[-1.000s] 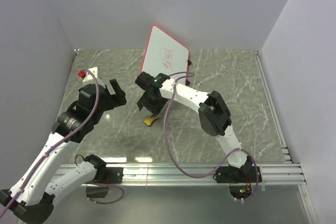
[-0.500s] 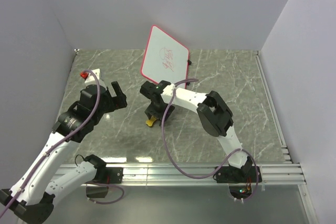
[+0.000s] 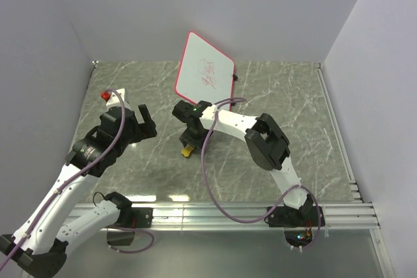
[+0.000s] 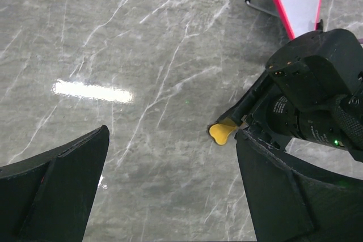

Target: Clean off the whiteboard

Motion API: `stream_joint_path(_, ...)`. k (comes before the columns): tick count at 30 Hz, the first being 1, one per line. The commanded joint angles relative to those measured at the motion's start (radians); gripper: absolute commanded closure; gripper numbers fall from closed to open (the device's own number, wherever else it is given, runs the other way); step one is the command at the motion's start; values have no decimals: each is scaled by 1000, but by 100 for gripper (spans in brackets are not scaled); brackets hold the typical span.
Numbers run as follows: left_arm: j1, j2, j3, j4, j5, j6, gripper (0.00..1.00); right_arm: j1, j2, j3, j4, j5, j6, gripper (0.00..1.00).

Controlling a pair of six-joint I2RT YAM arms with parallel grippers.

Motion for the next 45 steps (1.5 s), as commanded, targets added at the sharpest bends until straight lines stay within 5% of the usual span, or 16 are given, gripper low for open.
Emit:
stream_joint_path(1,-5,-21,8,-30,-33,-21,1,10,-25,-49,31,28,23,48)
stream_joint_path(19,-5,-30,83,-149,-226,-60,0,9,-99,-123,22,74,-50,85)
stream_joint_path(28,-3,-72,66,14,-1,13,4,-40,-333,-256,90,158,-173,100)
stream_joint_path(40,4,399,393,268,150,209,1,-215,-599,-376,249,155,-427,100)
stream_joint_path(45,43,687,606,295,335,213,4,-302,-604,-336,271,68,-563,100)
